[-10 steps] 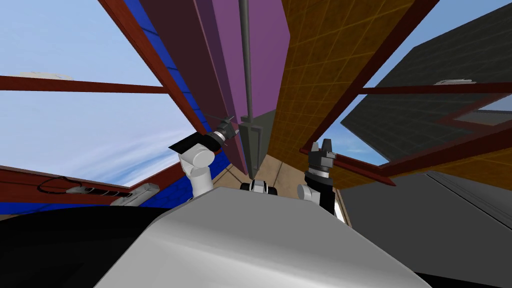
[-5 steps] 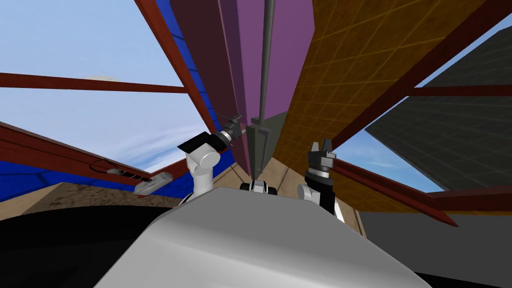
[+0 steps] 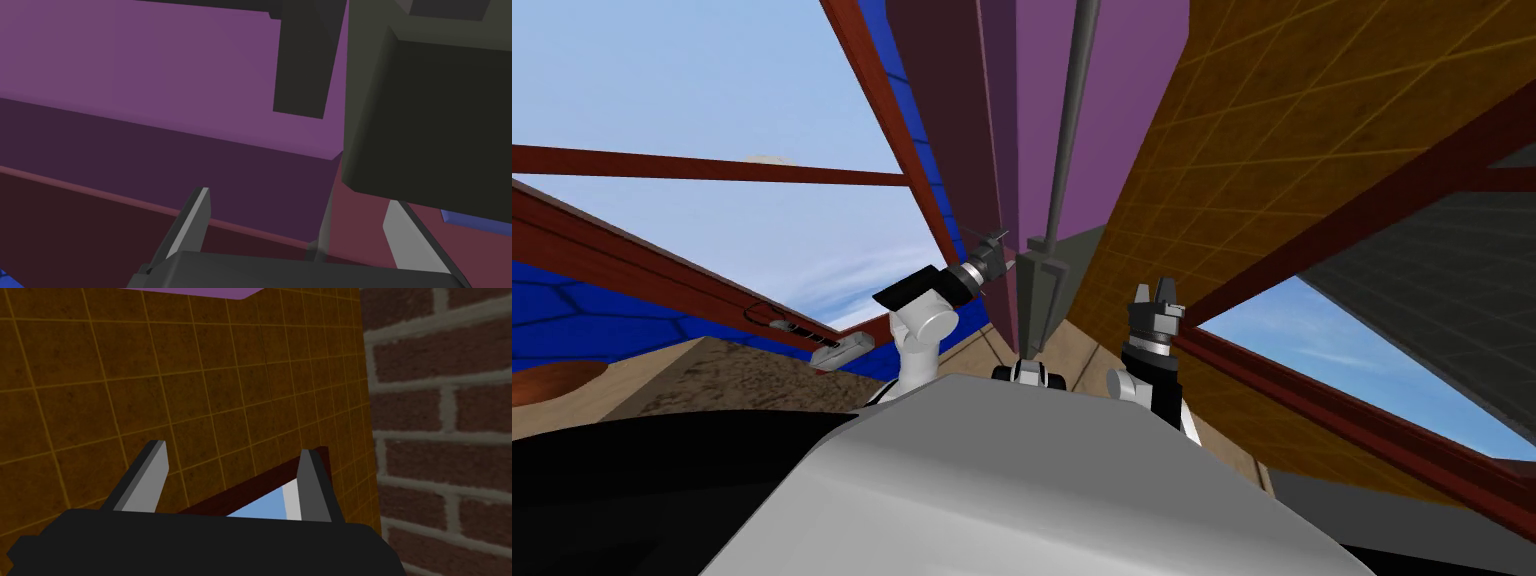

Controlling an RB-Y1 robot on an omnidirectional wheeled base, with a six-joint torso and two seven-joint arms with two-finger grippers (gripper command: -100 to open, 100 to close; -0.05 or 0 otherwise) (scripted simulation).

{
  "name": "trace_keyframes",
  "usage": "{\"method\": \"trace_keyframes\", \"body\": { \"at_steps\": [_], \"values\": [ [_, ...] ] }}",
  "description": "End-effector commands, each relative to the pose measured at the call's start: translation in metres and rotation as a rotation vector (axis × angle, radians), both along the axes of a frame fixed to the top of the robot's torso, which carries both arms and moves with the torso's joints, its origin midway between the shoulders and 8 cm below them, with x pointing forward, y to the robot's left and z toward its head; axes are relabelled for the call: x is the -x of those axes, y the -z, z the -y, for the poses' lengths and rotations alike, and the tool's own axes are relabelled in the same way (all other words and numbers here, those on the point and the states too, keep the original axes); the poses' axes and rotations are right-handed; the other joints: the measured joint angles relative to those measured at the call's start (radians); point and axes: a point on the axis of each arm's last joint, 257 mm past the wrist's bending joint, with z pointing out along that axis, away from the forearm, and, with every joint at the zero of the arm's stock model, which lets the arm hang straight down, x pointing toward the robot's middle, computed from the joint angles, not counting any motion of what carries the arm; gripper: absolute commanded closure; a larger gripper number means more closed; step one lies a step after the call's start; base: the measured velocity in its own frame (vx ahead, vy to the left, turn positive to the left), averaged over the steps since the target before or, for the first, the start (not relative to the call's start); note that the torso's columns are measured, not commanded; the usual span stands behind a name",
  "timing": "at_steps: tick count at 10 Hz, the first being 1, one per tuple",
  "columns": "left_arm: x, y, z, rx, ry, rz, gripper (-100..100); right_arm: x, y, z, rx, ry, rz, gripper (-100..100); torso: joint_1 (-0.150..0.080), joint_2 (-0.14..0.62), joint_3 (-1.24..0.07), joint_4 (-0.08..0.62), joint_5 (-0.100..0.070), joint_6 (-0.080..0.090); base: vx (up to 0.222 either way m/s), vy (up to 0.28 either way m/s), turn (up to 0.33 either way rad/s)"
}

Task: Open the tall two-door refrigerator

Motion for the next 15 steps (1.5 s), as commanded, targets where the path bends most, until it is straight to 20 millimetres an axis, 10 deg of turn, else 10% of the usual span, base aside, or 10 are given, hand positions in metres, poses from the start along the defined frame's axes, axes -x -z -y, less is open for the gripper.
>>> {"method": "trace_keyframes", "body": {
  "at_steps": [1, 11, 12, 15],
  "values": [
    [0.007, -0.002, 0.027, 0.011, 0.069, 0.002, -100, 0.000, 0.000, 0.000, 0.000, 0.000, 0.000, 0, 0.002, -0.001, -0.001, 0.000, 0.001, 0.002, 0.089, -0.009, 0.338],
    [0.035, 0.009, 0.082, 0.006, 0.214, -0.021, -100, 0.000, 0.000, 0.000, 0.000, 0.000, 0.000, 0, -0.009, 0.005, 0.005, -0.002, -0.003, 0.006, 0.049, -0.005, 0.183],
    [0.030, 0.009, 0.074, 0.008, 0.193, -0.025, 100, 0.000, 0.000, 0.000, 0.000, 0.000, 0.000, 0, -0.007, 0.006, 0.005, -0.001, -0.002, 0.005, -0.040, 0.016, -0.267],
    [0.020, 0.004, 0.056, 0.008, 0.143, -0.014, 100, 0.000, 0.000, 0.000, 0.000, 0.000, 0.000, 0, -0.013, 0.004, -0.001, 0.007, -0.005, 0.007, -0.073, 0.016, -0.312]
  ]
}}
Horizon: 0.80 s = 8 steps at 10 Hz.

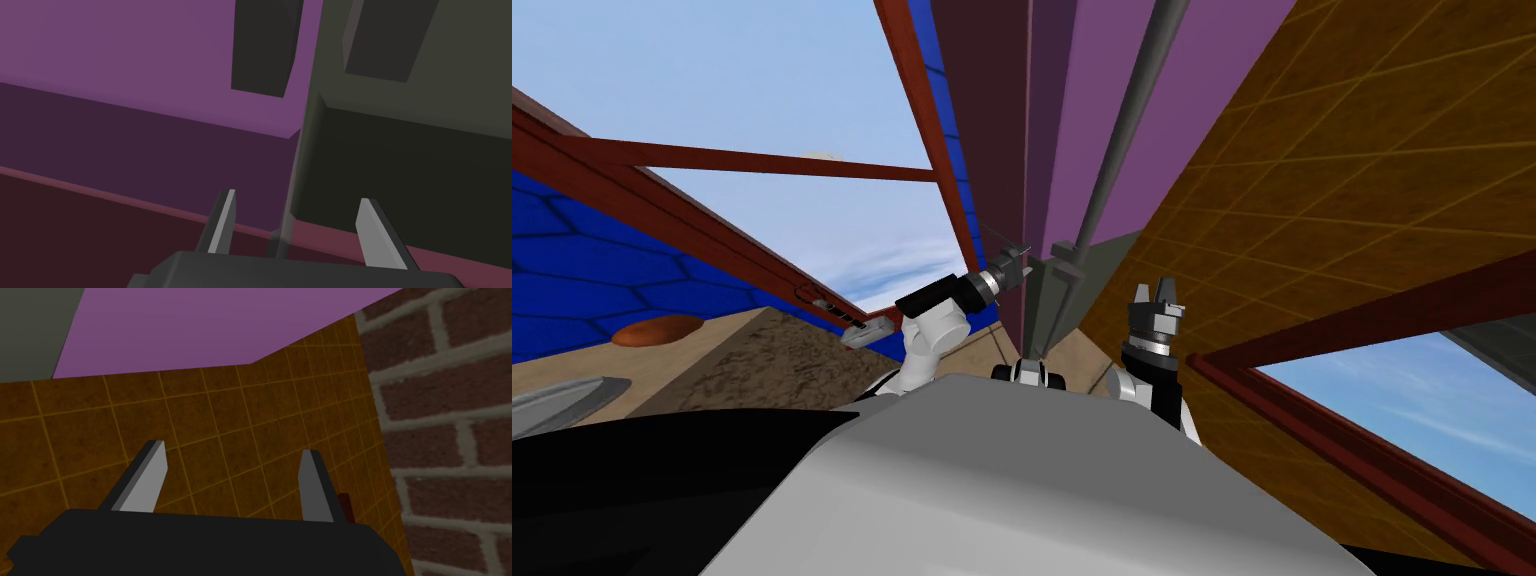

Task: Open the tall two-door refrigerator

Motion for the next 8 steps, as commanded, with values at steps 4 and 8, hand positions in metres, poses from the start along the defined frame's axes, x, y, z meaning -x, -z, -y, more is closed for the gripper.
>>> {"method": "trace_keyframes", "body": {
  "at_steps": [4, 8],
  "values": [
    [-0.020, -0.021, -0.048, 0.013, -0.122, 0.055, 100, 0.000, 0.000, 0.000, 0.000, 0.000, 0.000, 0, 0.006, -0.001, 0.000, 0.000, 0.002, -0.002, -0.072, 0.003, -0.234],
    [-0.033, -0.020, -0.090, 0.006, -0.225, 0.057, 100, 0.000, 0.000, 0.000, 0.000, 0.000, 0.000, 0, 0.007, -0.001, 0.000, 0.000, 0.001, -0.001, -0.076, 0.003, -0.277]
  ]
}}
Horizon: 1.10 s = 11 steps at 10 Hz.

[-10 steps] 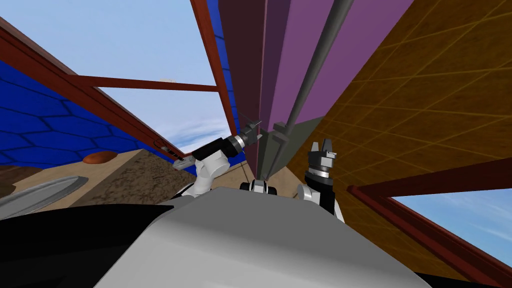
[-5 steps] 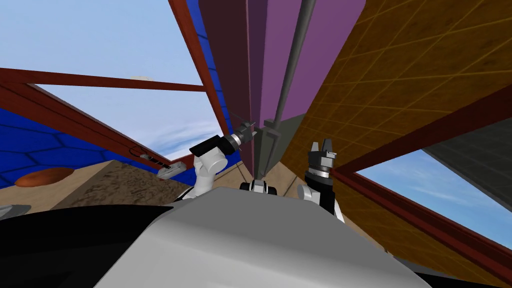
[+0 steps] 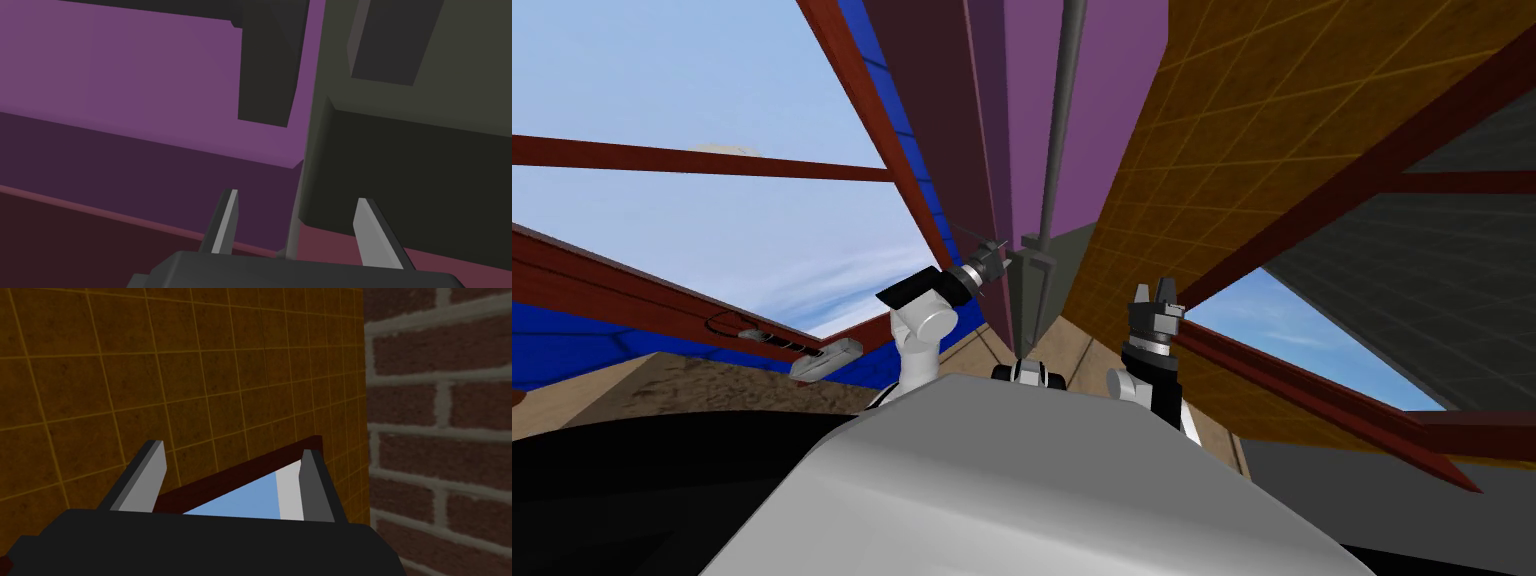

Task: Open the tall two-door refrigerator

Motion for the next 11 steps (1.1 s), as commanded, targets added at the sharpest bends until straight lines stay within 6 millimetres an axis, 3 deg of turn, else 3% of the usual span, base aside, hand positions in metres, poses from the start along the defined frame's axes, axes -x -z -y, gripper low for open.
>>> {"method": "trace_keyframes", "body": {
  "at_steps": [1, 3, 9, 10, 11],
  "values": [
    [-0.006, -0.008, -0.023, 0.001, -0.057, 0.027, 100, 0.000, 0.000, 0.000, 0.000, 0.000, 0.000, 0, 0.001, -0.001, 0.000, 0.000, 0.000, -0.002, -0.073, -0.009, -0.296],
    [-0.008, -0.011, -0.037, 0.005, -0.089, 0.034, 100, 0.000, 0.000, 0.000, 0.000, 0.000, 0.000, 0, 0.001, -0.001, 0.000, 0.000, 0.000, -0.003, -0.044, -0.008, -0.127],
    [-0.015, 0.005, -0.104, -0.011, -0.240, 0.004, 100, 0.000, 0.000, 0.000, 0.000, 0.000, 0.000, 0, 0.003, 0.002, 0.002, 0.000, 0.000, -0.001, -0.068, -0.010, -0.255],
    [-0.015, 0.014, -0.099, -0.017, -0.232, -0.022, 100, 0.000, 0.000, 0.000, 0.000, 0.000, 0.000, 0, 0.004, 0.002, 0.002, 0.000, 0.000, -0.004, -0.026, -0.005, 0.000],
    [-0.016, 0.013, -0.110, -0.015, -0.266, -0.020, 100, 0.000, 0.000, 0.000, 0.000, 0.000, 0.000, 0, 0.009, 0.002, 0.003, -0.002, 0.003, -0.007, -0.020, -0.153, 0.110]
  ]
}}
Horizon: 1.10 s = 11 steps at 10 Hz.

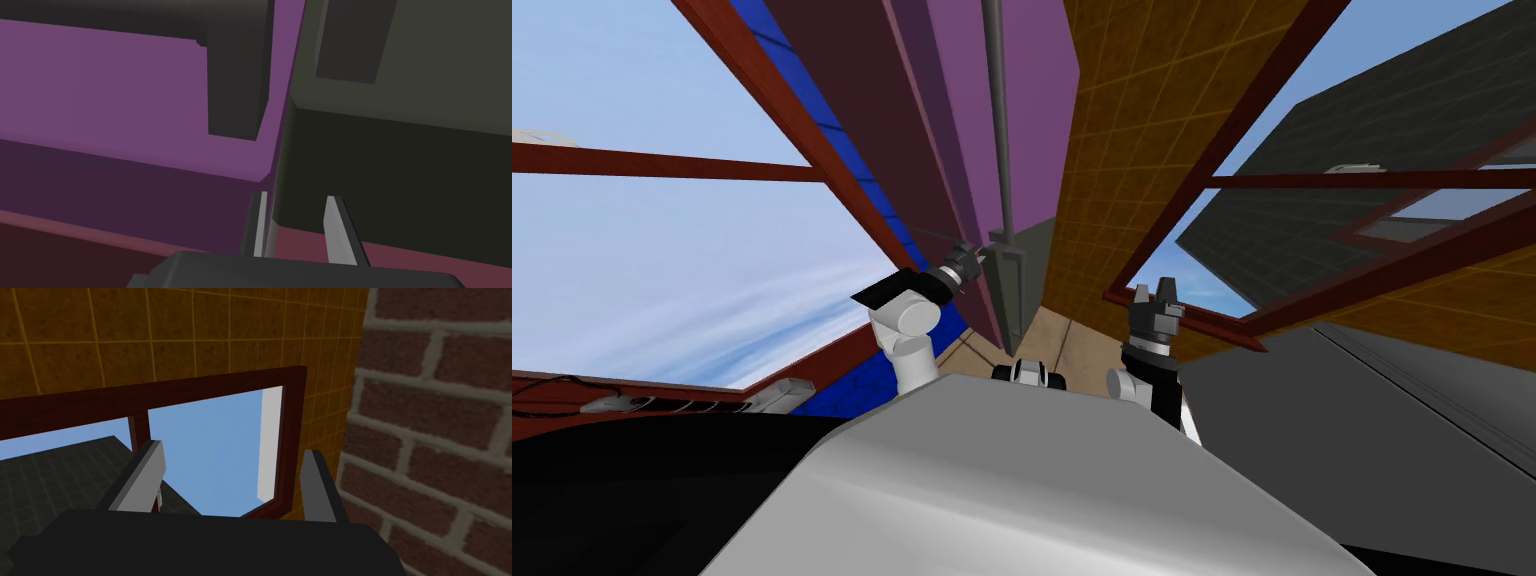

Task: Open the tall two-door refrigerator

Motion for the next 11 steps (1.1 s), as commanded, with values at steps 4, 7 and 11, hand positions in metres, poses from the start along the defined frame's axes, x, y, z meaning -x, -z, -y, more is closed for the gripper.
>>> {"method": "trace_keyframes", "body": {
  "at_steps": [4, 7, 11],
  "values": [
    [-0.001, -0.012, -0.039, 0.013, -0.120, 0.031, 100, 0.000, 0.000, 0.000, 0.000, 0.000, 0.000, 0, -0.006, 0.000, -0.001, 0.002, -0.004, 0.005, 0.001, -0.284, 0.133],
    [0.000, -0.018, -0.059, 0.020, -0.180, 0.046, 100, 0.000, 0.000, 0.000, -0.001, 0.000, 0.000, 0, -0.009, -0.003, -0.003, 0.002, -0.005, 0.006, -0.016, -0.329, 0.115],
    [0.004, -0.025, -0.089, 0.032, -0.270, 0.067, 100, 0.000, 0.000, 0.000, 0.000, 0.000, 0.000, 0, -0.001, -0.001, -0.002, 0.003, -0.003, 0.004, -0.025, -0.312, 0.104]
  ]
}}
